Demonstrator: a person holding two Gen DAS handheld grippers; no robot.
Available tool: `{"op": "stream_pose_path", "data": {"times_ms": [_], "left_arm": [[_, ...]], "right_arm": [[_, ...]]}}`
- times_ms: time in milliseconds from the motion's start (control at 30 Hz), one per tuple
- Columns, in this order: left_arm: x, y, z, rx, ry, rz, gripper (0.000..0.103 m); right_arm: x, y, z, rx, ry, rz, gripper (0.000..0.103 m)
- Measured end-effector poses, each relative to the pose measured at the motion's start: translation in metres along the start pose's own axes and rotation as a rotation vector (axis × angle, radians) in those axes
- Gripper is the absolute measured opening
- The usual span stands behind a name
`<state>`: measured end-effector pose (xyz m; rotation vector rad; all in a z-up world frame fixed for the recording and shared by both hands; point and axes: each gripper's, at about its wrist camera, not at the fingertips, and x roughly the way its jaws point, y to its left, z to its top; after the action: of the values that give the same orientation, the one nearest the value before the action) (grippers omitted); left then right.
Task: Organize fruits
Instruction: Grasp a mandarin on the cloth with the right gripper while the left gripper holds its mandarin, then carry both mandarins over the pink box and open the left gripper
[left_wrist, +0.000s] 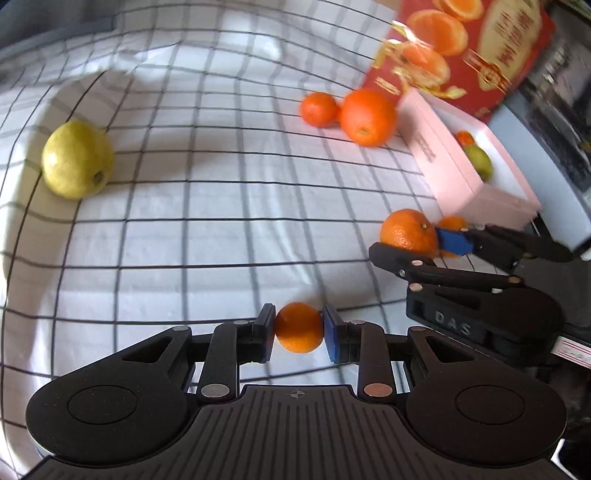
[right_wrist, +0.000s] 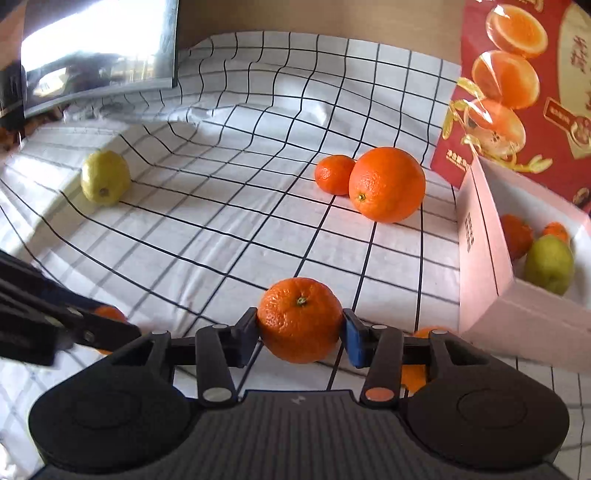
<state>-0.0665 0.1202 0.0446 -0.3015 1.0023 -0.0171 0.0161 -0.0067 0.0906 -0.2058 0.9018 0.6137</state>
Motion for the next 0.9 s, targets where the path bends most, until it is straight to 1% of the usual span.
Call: {"op": "stream_pose_path", "data": {"times_ms": [67, 133, 200, 333, 467, 567, 633, 733, 800, 900], "left_arm": [[0.002, -0.014, -0.002, 0.038, 0.009, 0.002, 0.032], [0.005, -0.031, -0.003, 0.073, 0.019, -0.030, 0.032], [0.009, -0.049, -0.005, 0.112, 0.026, -0.070, 0.032], [0.022, -0.081, -0.009, 0.169, 0.067, -0.155, 0.032], [0.033, -0.108, -0.012, 0.227, 0.094, -0.202, 0.032], [0.039, -0.124, -0.004, 0.245, 0.097, -0.233, 0.032], [0.038, -0.133, 0.011, 0.249, 0.067, -0.252, 0.032], [0.028, -0.148, 0.047, 0.251, -0.020, -0.283, 0.032], [0.019, -0.159, 0.075, 0.259, -0.092, -0.289, 0.032], [0.003, -0.180, 0.118, 0.283, -0.218, -0.289, 0.032]], "right_arm": [[-0.017, 0.000, -0.005, -0.018, -0.016, -0.003, 0.047], [-0.032, -0.006, -0.014, -0.022, -0.024, -0.027, 0.047], [-0.047, -0.019, -0.025, 0.002, -0.016, -0.059, 0.047], [-0.068, -0.051, -0.051, 0.068, 0.017, -0.162, 0.047], [-0.084, -0.080, -0.074, 0.133, 0.029, -0.249, 0.047], [-0.094, -0.098, -0.083, 0.186, 0.020, -0.296, 0.047], [-0.100, -0.106, -0.085, 0.212, 0.008, -0.315, 0.047], [-0.110, -0.118, -0.077, 0.230, -0.037, -0.342, 0.047], [-0.117, -0.127, -0.063, 0.227, -0.077, -0.353, 0.046], [-0.128, -0.145, -0.030, 0.204, -0.151, -0.381, 0.046]]}}
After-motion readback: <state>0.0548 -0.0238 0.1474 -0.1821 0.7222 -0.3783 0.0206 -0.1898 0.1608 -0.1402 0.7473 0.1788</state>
